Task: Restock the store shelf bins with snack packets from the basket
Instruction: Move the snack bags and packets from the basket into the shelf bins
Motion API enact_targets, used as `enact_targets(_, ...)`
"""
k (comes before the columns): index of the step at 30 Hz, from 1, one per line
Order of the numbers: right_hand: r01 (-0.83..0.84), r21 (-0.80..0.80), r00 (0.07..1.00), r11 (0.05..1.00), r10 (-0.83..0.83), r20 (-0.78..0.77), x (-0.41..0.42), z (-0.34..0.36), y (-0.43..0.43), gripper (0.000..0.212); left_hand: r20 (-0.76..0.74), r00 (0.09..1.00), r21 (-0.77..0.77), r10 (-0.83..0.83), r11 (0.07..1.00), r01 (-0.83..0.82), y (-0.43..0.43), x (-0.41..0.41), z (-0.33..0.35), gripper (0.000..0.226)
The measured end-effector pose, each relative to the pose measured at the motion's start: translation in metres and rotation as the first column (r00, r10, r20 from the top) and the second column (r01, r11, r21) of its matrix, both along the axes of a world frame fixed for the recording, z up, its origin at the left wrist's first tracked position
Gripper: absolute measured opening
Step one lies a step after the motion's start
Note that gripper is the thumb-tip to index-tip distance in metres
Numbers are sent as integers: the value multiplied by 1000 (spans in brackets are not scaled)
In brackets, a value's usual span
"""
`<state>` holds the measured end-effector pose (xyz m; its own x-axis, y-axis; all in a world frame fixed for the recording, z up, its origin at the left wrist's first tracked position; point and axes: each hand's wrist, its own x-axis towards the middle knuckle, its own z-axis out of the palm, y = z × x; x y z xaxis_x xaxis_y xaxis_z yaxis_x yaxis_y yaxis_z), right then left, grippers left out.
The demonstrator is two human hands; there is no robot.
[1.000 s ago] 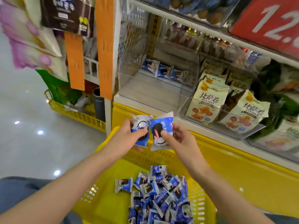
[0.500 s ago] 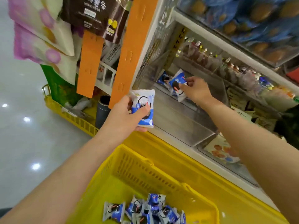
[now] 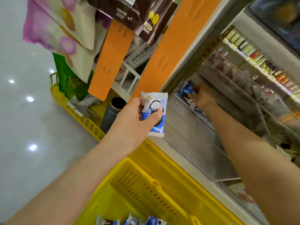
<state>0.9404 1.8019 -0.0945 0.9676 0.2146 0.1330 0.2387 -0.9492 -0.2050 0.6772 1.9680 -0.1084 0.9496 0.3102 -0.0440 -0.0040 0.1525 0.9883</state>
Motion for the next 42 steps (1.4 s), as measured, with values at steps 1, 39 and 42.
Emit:
enact_targets(1,-13,28,1000,1000,13,4,3,-1,-1,34,9,1000,-2,3,1000,-3,1,1,0,34)
enact_targets(39,-168,489,919,856,315,-236,-283,74,-64,30,246,958,185,-147,977,102,-69,-50,44,31)
enact_targets(42,-193,471,926,861,319,-204,-274,83,-67,23,306,942,273,-141,961,55,-78,-41,49,30)
